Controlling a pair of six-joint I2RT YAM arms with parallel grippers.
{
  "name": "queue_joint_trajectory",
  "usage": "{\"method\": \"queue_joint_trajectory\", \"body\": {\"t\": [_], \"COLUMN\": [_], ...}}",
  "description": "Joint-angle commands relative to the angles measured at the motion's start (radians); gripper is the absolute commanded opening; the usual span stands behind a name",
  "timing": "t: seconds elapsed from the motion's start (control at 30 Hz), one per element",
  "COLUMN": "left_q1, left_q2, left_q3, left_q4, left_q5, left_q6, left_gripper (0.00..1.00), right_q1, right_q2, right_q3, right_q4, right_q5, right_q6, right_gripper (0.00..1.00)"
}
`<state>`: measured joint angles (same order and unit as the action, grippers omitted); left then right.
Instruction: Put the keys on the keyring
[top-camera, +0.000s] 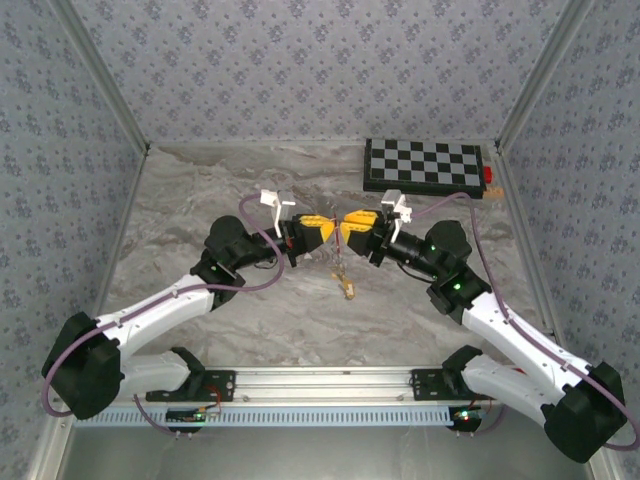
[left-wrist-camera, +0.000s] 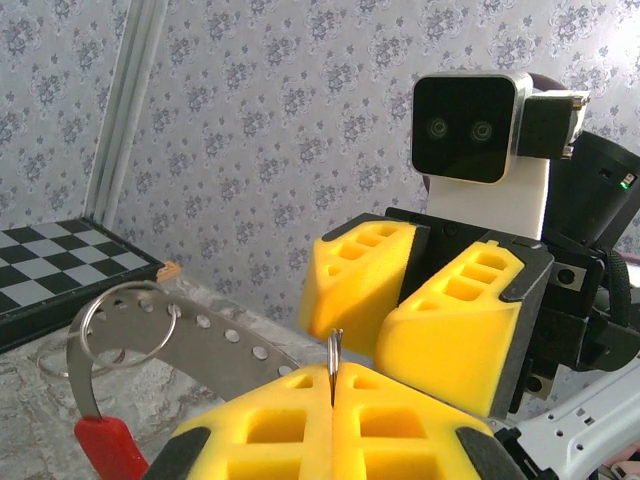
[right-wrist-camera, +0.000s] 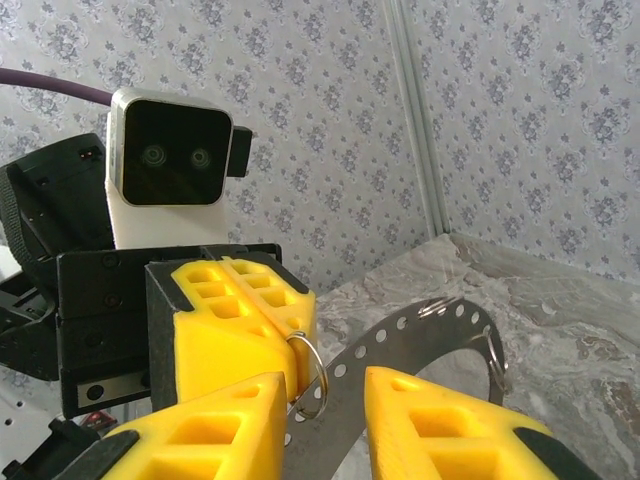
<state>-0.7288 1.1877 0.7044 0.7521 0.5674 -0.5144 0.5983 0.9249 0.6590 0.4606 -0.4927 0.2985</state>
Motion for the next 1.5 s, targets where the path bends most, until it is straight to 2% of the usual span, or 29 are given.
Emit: {"method": "queue_joint_trajectory", "body": {"t": [0.0,0.43,0.73,0.87,0.97,1.07,1.17,1.23,1.43,1.47], "left_q1": [-0.007,-0.016,-0.016,-0.016,-0.016,-0.016,-0.015,-0.016,-0.016,-0.017], "left_q2": [-0.01,-0.003,-0.009,-0.009,-0.011,-0.016,-0.018,-0.02,-0.018,-0.016], "left_q3": [0.043,0.057,0.055,0.055,0.055,0.055,0.055,0.053,0.053,0.053], "left_q4": [0.027,0.011,0.006,0.006,0.005,0.004,0.001,-0.002,0.003,0.004], "left_q5": [0.014,0.036,0.028,0.032,0.026,0.023,0.023,0.022,0.028,0.028], "left_q6": [-0.008,0.011,0.02,0.025,0.028,0.03,0.032,0.033,0.031,0.031], "left_gripper": [0.0,0.0,0.0,0.0,0.0,0.0,0.0,0.0,0.0,0.0], "right_q1": [0.008,0.018,0.018,0.017,0.014,0.011,0.008,0.002,-0.007,-0.007], "right_q2": [-0.01,0.024,0.04,0.043,0.042,0.042,0.036,0.031,0.044,0.048], "right_q3": [0.033,0.072,0.072,0.069,0.067,0.06,0.05,0.043,0.059,0.062], "right_q4": [0.009,-0.022,-0.036,-0.039,-0.044,-0.043,-0.042,-0.041,-0.048,-0.047], "right_q5": [0.024,-0.003,-0.018,-0.034,-0.04,-0.051,-0.034,-0.032,-0.081,-0.095], "right_q6": [-0.016,-0.024,-0.024,-0.023,-0.022,-0.02,-0.014,-0.011,-0.004,-0.004], "right_gripper": [0.26,0.28,0.25,0.14,0.14,0.06,0.24,0.26,0.1,0.05]}}
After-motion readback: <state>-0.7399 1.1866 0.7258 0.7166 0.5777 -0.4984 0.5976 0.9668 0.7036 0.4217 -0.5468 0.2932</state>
